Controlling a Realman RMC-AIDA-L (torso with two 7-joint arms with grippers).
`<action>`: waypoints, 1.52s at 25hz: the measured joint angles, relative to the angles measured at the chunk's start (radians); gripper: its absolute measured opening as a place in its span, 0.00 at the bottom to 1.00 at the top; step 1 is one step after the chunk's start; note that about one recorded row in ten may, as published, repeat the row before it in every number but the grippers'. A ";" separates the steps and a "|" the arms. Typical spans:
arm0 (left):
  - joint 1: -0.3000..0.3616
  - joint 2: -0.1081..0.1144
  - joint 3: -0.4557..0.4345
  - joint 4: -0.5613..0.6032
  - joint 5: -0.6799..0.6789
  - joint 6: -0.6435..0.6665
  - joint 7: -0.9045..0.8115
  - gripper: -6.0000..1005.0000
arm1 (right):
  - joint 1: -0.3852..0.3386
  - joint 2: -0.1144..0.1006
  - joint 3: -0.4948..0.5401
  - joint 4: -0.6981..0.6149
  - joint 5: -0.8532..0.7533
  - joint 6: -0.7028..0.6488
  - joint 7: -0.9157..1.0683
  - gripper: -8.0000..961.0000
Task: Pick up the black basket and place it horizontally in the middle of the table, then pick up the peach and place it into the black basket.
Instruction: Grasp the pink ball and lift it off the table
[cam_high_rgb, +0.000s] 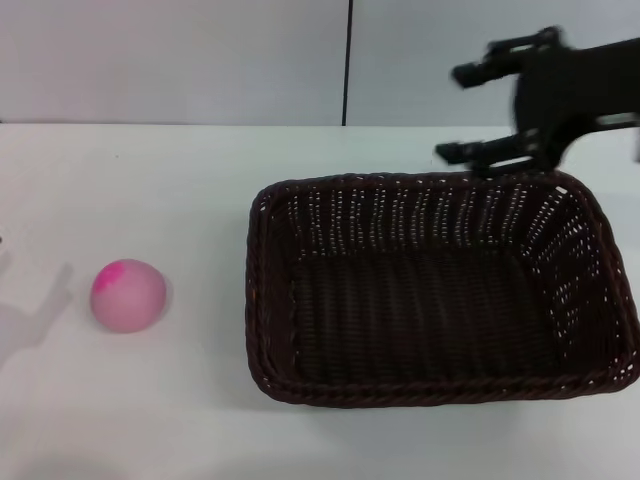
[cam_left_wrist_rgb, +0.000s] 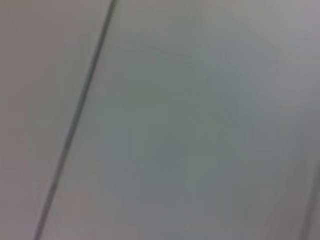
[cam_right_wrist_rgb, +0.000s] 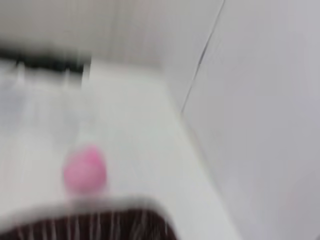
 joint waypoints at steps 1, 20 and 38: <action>-0.001 0.000 0.033 0.045 0.000 0.002 -0.033 0.78 | -0.042 0.001 0.035 -0.010 0.085 -0.007 -0.009 0.79; -0.091 -0.004 0.260 0.303 0.270 -0.053 -0.161 0.77 | -0.357 -0.005 0.441 1.177 1.252 -0.384 -0.736 0.79; -0.146 -0.007 0.317 0.227 0.297 -0.211 -0.101 0.77 | -0.346 -0.005 0.491 1.355 1.249 -0.299 -0.842 0.79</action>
